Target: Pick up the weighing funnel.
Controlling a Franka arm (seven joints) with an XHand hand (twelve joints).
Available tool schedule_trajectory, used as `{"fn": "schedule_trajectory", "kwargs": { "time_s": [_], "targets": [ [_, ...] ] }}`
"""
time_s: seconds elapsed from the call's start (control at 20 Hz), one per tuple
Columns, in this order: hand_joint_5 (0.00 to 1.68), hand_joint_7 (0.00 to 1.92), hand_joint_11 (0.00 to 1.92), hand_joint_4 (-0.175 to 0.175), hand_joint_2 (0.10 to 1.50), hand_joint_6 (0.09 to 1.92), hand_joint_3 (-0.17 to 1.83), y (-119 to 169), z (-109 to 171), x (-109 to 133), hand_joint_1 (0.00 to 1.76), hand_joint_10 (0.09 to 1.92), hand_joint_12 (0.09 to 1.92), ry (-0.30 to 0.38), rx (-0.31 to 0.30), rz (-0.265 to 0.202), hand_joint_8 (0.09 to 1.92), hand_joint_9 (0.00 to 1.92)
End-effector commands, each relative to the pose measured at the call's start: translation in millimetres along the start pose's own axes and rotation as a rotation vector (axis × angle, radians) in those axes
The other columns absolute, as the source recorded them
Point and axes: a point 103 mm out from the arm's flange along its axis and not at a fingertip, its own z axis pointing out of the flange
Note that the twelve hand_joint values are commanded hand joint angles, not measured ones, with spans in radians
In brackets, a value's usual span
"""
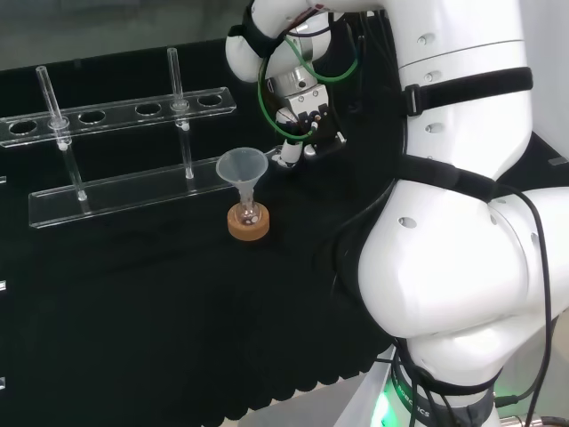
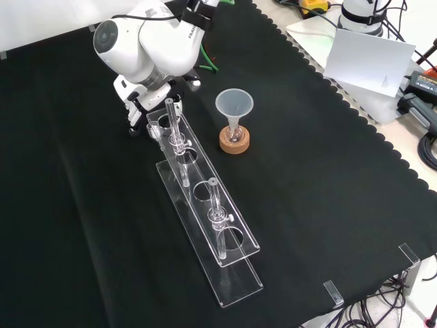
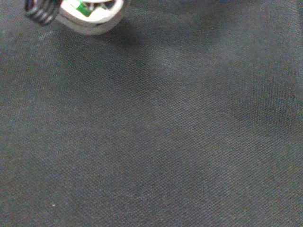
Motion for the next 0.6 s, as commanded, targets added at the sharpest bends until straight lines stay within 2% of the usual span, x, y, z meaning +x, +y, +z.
{"fn": "schedule_trajectory", "kwargs": {
  "time_s": [0.05, 0.6],
  "targets": [
    [0.76, 0.47, 0.62, 0.032, 0.68, 0.69, 0.51, -0.1, 0.5, -1.6, 0.94, 0.55, 1.2, 0.007, -0.011, -0.01, 0.73, 0.74],
    [0.77, 0.47, 0.65, 0.029, 0.68, 0.69, 0.52, 2.0, 1.3, 2.6, 0.94, 0.53, 1.18, 0.005, -0.006, -0.019, 0.73, 0.76]
  ]
}}
